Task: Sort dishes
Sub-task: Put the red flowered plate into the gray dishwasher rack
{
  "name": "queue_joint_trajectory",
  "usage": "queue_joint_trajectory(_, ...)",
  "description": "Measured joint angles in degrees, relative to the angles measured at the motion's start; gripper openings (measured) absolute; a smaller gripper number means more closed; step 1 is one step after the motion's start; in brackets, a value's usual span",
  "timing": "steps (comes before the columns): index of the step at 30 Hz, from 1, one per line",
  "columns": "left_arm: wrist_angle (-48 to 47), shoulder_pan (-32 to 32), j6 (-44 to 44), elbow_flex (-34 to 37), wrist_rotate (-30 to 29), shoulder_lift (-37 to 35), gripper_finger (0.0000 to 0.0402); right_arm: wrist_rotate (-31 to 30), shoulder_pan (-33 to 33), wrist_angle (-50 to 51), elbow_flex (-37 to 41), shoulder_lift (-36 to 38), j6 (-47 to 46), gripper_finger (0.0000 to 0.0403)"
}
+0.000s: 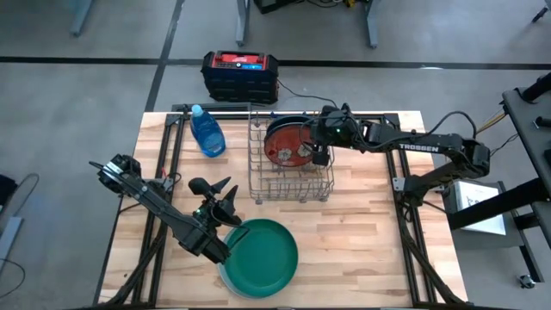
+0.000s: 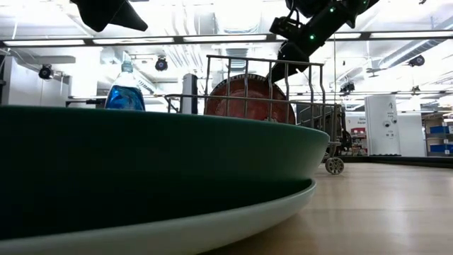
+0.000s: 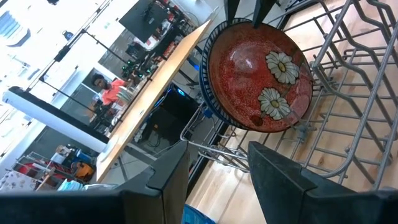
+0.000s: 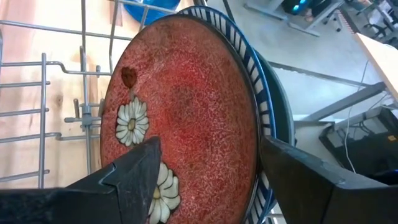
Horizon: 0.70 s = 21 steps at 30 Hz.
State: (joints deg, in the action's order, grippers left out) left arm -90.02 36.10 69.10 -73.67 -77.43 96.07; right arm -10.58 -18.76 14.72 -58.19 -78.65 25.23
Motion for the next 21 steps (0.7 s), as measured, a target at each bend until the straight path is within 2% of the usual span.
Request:
queue_joint_trajectory(13,0.0,0.0,0.0,0.0,0.0,0.0,0.0155,0.0,0.0,0.1,0.7,-0.1,-2.6,0.0266)
queue_joint_trajectory(21,0.0,0.0,0.0,0.0,0.0,0.0,0.0155,3.6,0.0,1.5,0.9,-0.2,-3.6,0.0271)
